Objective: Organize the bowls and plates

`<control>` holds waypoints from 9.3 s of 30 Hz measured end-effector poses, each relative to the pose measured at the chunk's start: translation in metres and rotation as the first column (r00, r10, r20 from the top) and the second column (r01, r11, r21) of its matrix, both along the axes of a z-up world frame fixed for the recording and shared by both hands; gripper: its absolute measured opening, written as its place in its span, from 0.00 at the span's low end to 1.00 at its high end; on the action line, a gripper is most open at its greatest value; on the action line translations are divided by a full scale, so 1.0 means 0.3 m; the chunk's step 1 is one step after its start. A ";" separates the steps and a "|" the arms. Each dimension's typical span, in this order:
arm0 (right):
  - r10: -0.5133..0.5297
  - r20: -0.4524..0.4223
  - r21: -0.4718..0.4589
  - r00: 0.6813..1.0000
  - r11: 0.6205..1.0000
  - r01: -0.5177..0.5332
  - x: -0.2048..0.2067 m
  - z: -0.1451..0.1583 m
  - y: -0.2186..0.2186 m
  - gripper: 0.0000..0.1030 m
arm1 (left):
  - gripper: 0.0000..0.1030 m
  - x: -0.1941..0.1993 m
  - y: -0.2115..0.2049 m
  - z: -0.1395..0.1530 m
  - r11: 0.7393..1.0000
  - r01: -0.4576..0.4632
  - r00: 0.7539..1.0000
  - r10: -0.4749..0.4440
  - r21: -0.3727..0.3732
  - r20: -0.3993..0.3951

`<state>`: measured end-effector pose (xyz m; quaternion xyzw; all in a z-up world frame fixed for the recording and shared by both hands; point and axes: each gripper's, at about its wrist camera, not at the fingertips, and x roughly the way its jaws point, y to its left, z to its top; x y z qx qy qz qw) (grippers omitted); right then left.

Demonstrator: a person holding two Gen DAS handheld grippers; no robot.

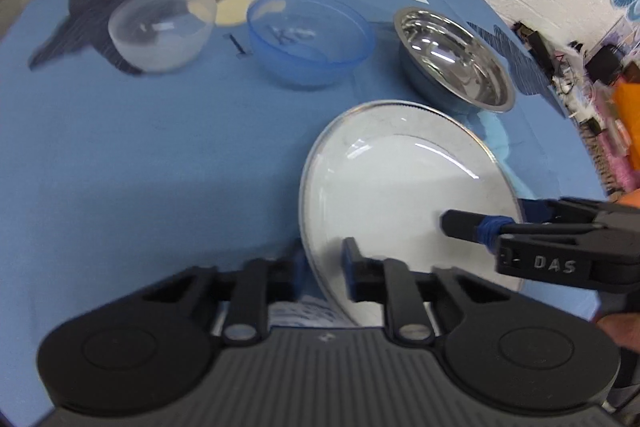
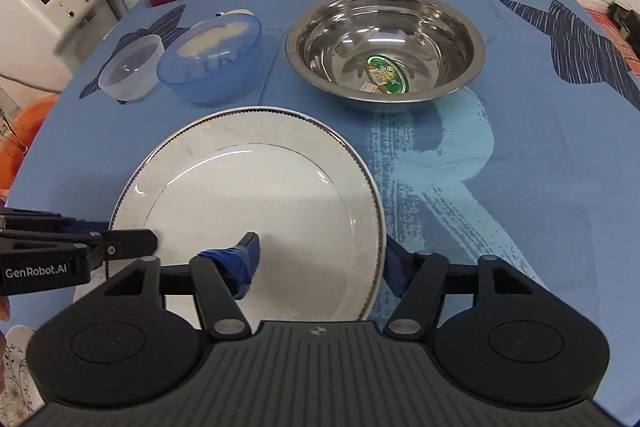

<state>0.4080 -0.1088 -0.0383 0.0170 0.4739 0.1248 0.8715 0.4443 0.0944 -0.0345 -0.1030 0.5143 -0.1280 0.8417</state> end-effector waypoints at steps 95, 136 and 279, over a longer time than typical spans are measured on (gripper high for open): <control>-0.239 0.020 0.176 0.971 0.957 0.232 -0.224 0.114 -0.315 0.36 | 0.50 -0.271 -0.057 0.232 0.997 -0.011 0.995 0.019 -0.076 0.102; -0.037 0.009 0.112 0.999 0.993 0.036 -0.038 0.055 -0.233 0.22 | 0.11 -0.055 -0.332 0.136 0.995 -0.061 0.998 0.064 -0.078 0.026; -0.079 -0.029 0.204 0.996 0.975 0.084 -0.375 0.181 -0.164 0.26 | 0.65 -0.413 0.063 0.260 1.000 -0.013 0.996 0.015 -0.028 0.083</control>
